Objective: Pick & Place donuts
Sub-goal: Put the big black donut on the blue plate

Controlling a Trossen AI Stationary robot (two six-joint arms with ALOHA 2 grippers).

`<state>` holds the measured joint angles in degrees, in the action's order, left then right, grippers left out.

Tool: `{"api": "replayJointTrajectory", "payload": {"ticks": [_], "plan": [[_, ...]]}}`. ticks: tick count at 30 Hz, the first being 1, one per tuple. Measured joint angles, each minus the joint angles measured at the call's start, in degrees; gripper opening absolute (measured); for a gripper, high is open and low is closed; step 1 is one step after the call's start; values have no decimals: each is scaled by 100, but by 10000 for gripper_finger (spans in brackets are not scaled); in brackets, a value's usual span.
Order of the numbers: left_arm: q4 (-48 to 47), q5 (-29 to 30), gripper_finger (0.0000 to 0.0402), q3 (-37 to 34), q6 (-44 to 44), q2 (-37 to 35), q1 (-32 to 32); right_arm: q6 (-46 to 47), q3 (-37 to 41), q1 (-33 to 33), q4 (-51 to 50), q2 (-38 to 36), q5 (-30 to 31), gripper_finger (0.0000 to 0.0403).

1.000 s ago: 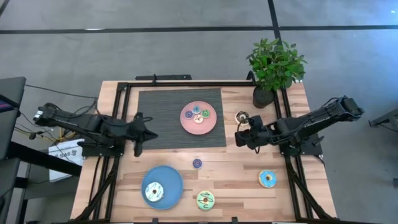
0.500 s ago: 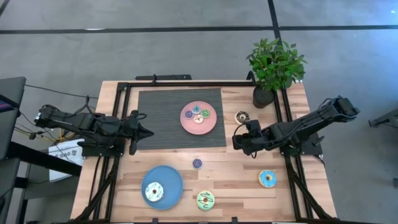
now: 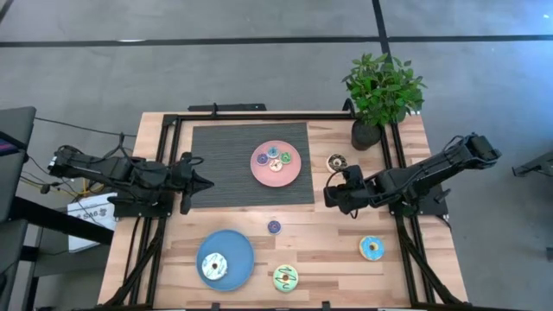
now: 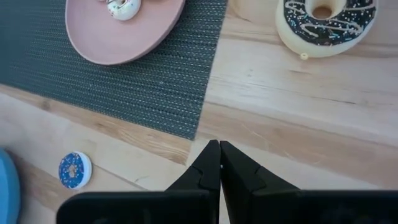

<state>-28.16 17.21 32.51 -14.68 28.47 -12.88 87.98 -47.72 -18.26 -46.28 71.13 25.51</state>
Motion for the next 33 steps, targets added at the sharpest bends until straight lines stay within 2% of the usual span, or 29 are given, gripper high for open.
{"api": "replayJointTrajectory", "payload": {"ticks": [6,9,12,16,19,22,28,33], "plan": [[0,7,0,0,107,0,0,-1190,0,-109,447,0,361,0],[0,13,0,0,218,2,0,-1386,0,-112,731,0,447,0],[0,27,0,0,288,2,0,-1066,0,-7,685,4,457,0],[0,157,0,0,354,0,0,-110,0,287,99,17,462,0],[0,165,0,0,416,0,1,-11,0,511,-107,17,453,8],[0,164,0,0,415,2,1,-148,0,737,-107,17,444,34],[0,164,0,1,413,1,1,-333,0,1328,-240,176,448,115],[16,164,0,2,411,0,0,-6,2,1875,-328,741,419,186]]}}
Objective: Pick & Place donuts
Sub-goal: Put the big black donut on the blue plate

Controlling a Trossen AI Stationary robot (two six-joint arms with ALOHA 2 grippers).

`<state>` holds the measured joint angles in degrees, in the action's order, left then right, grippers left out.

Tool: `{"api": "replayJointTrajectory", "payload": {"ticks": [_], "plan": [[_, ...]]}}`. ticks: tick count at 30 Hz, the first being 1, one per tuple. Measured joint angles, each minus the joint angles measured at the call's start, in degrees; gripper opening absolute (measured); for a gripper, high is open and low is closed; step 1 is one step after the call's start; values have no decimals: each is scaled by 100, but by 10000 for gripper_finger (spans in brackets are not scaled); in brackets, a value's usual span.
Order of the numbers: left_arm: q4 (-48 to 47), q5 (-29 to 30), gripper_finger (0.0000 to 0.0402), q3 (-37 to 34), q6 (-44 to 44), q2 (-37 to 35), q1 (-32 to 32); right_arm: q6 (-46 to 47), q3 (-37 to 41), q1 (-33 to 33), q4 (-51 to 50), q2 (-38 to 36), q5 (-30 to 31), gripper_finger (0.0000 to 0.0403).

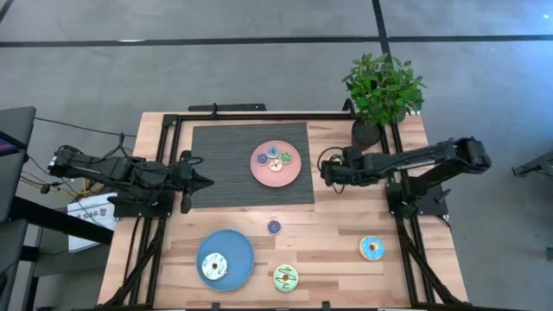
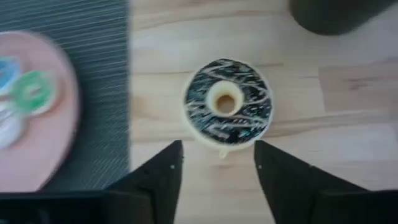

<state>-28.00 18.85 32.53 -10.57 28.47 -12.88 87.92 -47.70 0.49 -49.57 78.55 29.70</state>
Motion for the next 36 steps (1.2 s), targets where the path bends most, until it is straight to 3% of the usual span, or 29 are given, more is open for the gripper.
{"api": "replayJointTrajectory", "payload": {"ticks": [6,11,24,36], "plan": [[4,-7,0,0,-254,2,0,375,2,495,36,698,-256,250],[5,-57,0,0,-278,1,0,250,4,783,59,1036,-261,258],[61,-59,0,2,-527,2,0,-267,-4,1230,464,1715,-490,189],[50,-55,0,2,-514,2,2,-304,0,1112,520,1673,-515,129]]}}
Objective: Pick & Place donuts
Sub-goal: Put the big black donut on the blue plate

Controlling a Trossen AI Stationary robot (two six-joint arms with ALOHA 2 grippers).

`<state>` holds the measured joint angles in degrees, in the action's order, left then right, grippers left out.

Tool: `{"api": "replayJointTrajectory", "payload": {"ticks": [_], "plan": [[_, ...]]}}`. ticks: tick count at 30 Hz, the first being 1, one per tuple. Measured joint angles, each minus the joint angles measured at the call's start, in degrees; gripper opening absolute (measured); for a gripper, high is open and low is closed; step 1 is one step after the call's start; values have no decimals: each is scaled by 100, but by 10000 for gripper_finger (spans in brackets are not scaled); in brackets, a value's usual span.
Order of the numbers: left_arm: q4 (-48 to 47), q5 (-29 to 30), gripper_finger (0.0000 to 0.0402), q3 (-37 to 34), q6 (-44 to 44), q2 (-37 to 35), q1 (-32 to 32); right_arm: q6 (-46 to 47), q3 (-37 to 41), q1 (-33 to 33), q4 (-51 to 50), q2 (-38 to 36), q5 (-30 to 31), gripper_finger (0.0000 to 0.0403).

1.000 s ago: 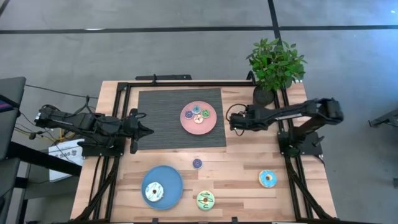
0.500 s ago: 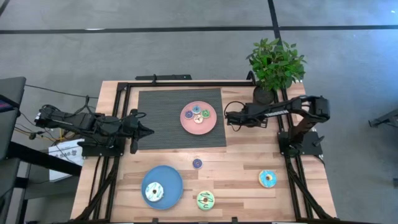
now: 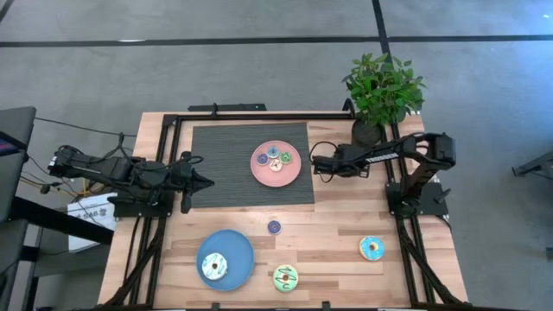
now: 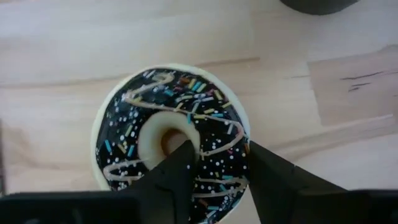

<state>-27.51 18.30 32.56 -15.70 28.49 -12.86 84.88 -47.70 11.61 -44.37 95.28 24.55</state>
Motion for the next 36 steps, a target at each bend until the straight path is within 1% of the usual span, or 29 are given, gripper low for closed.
{"api": "replayJointTrajectory", "payload": {"ticks": [4,9,13,16,18,20,21,23,26,28,30,32,34,36], "plan": [[0,1,0,0,-46,0,0,-475,3,-93,-98,-190,136,111],[1,3,0,0,-115,-2,-2,-899,4,-318,-343,-606,341,108],[-3,5,0,0,-151,-2,-1,-1042,4,-765,-370,-1186,398,108],[-22,7,0,0,-129,0,0,-1046,4,-1191,-212,-1723,433,108],[-20,7,0,0,-151,-2,-2,-1054,4,-1546,116,-2043,453,108],[0,-2,0,0,-256,0,-1,-1214,4,-1961,665,-2276,577,108],[17,-49,0,0,-294,-1,0,-1342,4,-2180,1136,-2336,719,108],[32,-343,0,0,-230,-2,0,-1684,4,-2585,2241,-2311,1038,108],[108,-698,0,0,48,-4,-2,-2315,-254,-2964,3780,-1883,1315,108],[159,-755,0,0,169,-4,-2,-2706,-754,-3083,4173,-1325,1359,108],[146,-752,0,0,287,-6,-2,-3046,-1480,-3139,4120,-645,1339,108],[133,-753,0,0,378,-35,-2,-3281,-2377,-3165,4006,85,1243,108],[135,-749,0,0,472,-48,-2,-3484,-3381,-3178,3631,857,1006,108],[138,-747,0,0,631,-101,-2,-3585,-4466,-3178,2966,1625,725,108]]}}
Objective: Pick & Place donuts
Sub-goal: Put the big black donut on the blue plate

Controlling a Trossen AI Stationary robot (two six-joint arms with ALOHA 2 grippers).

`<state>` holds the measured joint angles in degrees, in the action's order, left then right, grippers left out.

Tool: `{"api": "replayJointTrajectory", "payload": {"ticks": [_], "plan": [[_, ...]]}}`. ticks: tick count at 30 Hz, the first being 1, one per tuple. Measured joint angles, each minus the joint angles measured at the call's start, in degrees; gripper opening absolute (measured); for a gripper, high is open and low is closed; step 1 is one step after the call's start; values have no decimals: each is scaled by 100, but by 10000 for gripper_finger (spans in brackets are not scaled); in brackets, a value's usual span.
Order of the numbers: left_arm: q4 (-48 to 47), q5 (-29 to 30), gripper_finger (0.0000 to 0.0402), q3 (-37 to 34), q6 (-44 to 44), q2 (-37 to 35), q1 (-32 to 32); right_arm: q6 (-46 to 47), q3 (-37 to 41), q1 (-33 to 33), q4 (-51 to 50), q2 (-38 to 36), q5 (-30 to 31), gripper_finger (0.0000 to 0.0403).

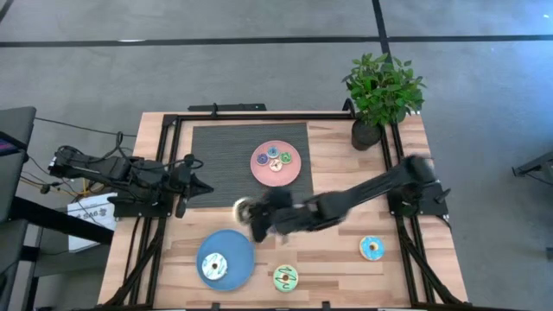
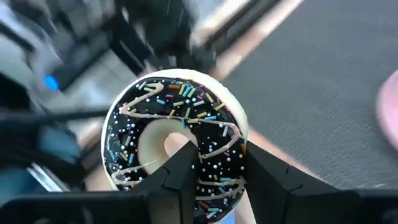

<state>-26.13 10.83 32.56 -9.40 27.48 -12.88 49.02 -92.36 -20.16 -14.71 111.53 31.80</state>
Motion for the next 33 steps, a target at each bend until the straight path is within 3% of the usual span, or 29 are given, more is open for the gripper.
{"api": "replayJointTrajectory", "payload": {"ticks": [5,9,15,19,33], "plan": [[4,33,0,0,141,-202,0,-1,-2662,4,-1889,1823,-361,108],[-13,32,0,0,143,-341,0,178,-4278,0,-2772,3002,-510,108],[-35,-74,0,0,144,-440,0,1129,-3711,-19,-2231,3196,-963,108],[-75,-153,0,0,145,-438,0,947,-3700,-73,-1794,3388,-1008,108],[-98,-153,0,0,-102,-436,2,753,-3693,-67,-1931,3519,-1201,108]]}}
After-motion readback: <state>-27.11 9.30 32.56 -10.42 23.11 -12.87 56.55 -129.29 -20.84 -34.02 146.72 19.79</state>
